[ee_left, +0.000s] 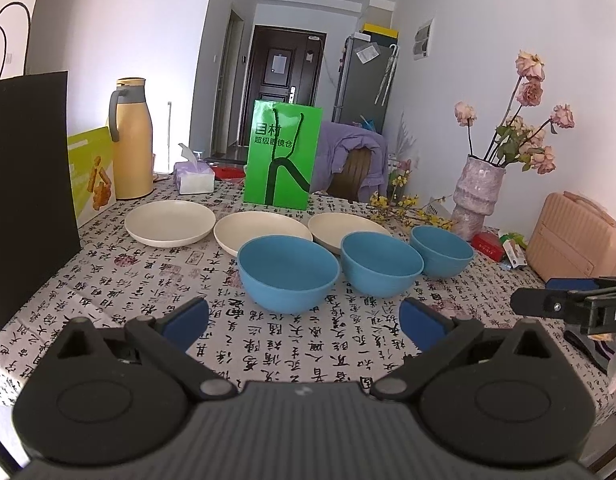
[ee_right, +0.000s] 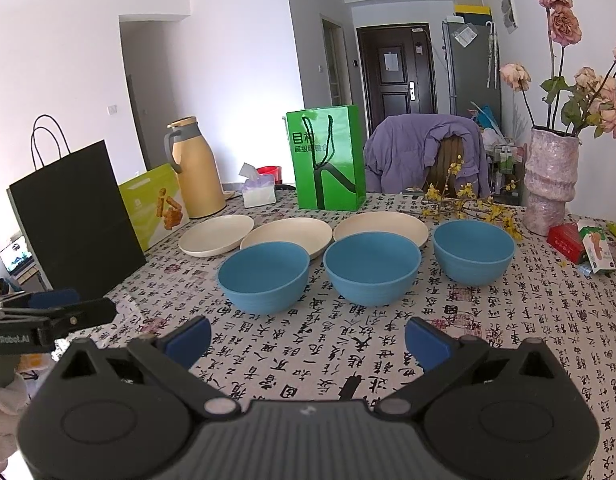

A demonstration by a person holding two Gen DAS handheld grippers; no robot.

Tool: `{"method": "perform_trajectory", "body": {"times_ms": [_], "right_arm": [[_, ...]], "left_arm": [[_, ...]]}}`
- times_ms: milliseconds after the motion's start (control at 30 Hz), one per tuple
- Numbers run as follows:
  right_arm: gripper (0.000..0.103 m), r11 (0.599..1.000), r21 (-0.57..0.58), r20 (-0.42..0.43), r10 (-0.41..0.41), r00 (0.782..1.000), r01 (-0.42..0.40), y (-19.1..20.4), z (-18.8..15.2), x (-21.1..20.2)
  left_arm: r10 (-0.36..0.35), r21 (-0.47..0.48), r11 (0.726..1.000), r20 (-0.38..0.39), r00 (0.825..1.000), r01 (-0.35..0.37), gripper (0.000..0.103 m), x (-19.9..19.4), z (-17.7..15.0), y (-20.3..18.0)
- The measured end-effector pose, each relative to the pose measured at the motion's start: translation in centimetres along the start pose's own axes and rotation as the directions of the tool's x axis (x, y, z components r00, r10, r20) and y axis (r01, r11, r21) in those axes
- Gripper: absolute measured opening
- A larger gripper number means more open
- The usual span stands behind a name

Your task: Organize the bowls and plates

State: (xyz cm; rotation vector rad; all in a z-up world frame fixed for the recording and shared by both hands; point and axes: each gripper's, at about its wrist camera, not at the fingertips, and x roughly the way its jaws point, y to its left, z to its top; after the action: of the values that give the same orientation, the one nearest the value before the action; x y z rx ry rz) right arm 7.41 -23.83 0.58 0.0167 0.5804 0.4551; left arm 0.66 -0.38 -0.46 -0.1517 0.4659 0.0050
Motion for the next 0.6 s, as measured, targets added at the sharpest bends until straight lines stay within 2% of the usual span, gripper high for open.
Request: {"method": "perform_trajectory", "body": {"times_ms": [600], "right_arm": [[0.103, 1.000, -0.007, 0.002, 0.002, 1.000, -0.002, 0.16, 0.08, 0.05]], "left_arm": [[0.003, -0.005, 1.000, 0.015, 1.000, -0.003, 0.103, -0.29, -0.04, 0.01]]}}
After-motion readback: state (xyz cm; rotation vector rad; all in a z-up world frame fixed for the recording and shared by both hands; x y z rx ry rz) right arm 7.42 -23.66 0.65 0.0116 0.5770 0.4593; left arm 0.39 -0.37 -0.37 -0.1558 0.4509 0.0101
